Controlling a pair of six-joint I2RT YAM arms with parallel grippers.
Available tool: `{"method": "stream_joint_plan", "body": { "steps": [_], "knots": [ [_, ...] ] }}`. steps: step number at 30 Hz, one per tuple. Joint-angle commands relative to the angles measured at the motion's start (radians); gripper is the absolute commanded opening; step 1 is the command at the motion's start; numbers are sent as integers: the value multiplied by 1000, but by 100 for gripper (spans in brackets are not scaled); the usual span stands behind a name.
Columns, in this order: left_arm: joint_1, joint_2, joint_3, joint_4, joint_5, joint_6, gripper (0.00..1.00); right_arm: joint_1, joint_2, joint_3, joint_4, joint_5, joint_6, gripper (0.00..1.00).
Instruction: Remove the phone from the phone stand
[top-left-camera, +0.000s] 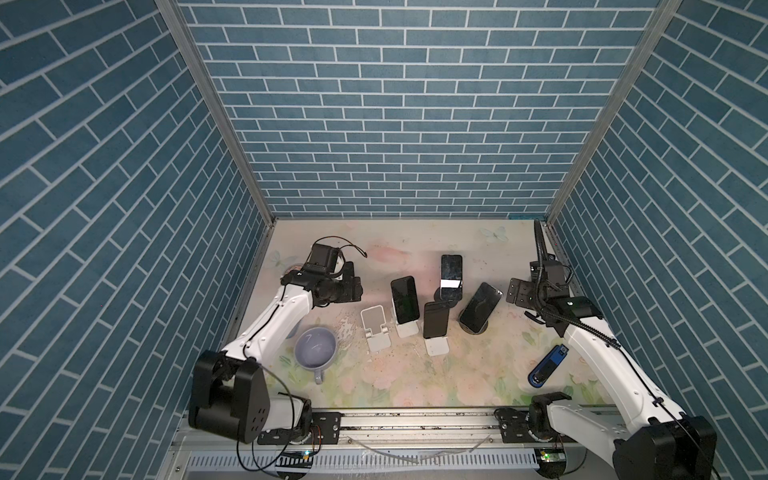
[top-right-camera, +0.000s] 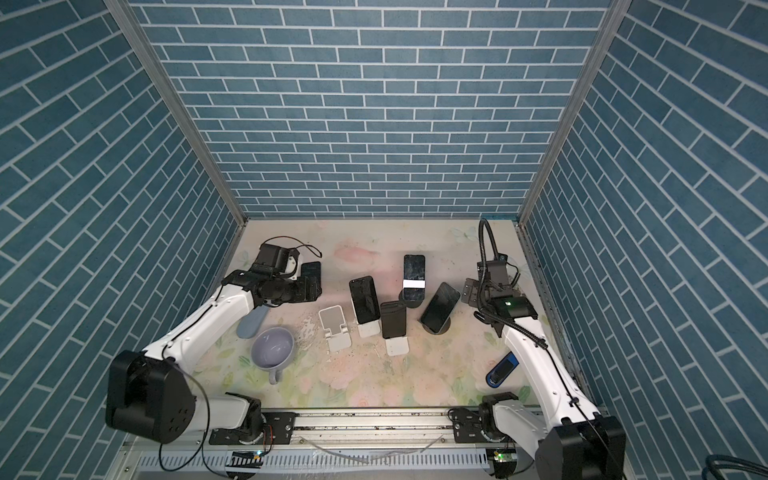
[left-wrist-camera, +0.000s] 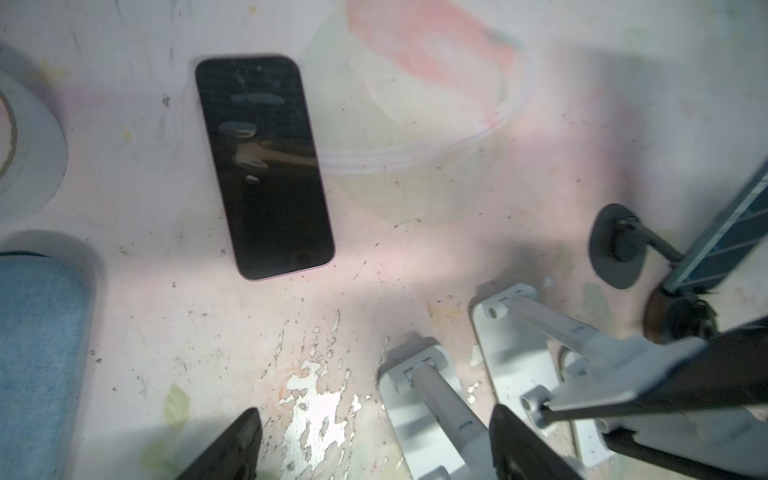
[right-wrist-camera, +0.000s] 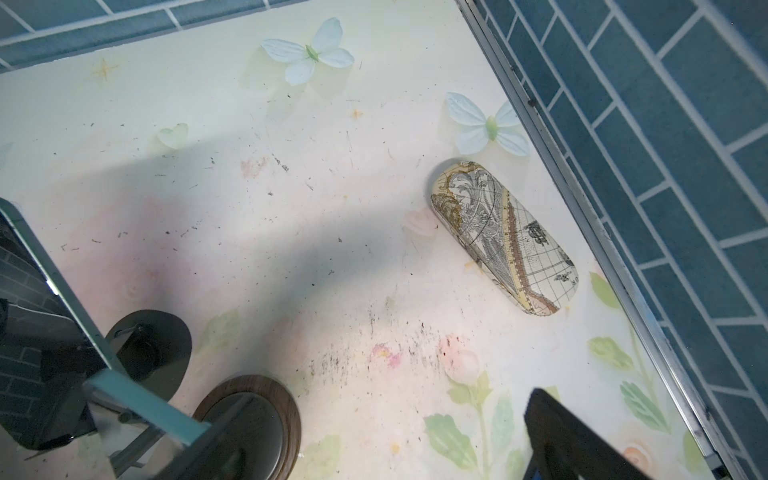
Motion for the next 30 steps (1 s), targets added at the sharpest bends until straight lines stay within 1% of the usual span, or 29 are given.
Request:
{"method": "stream_joint_plan", "body": {
  "steps": [1,8,11,18,21,23,30],
  "knots": [
    [-3,-47,-60,56,95,37,87,-1,20,58,-20,-16,2,99],
    [-3,-72,-143,168,271,57,86,-1,38,87,-60,-10,-12,99],
    [-3,-69,-160,211,320,51,85,-1,35,93,-75,-3,-15,99],
    [-6,-50,-184,244,362,41,81,-1,30,86,-81,-1,-13,99],
    [-20,-53,-181,232,362,49,80,-1,34,85,-81,-4,-17,99],
    [-35,-54,-166,195,339,65,79,-1,39,86,-82,-4,-20,99],
    [-93,-48,-47,-38,150,135,79,-1,47,88,-78,-19,-29,99]
  ]
}}
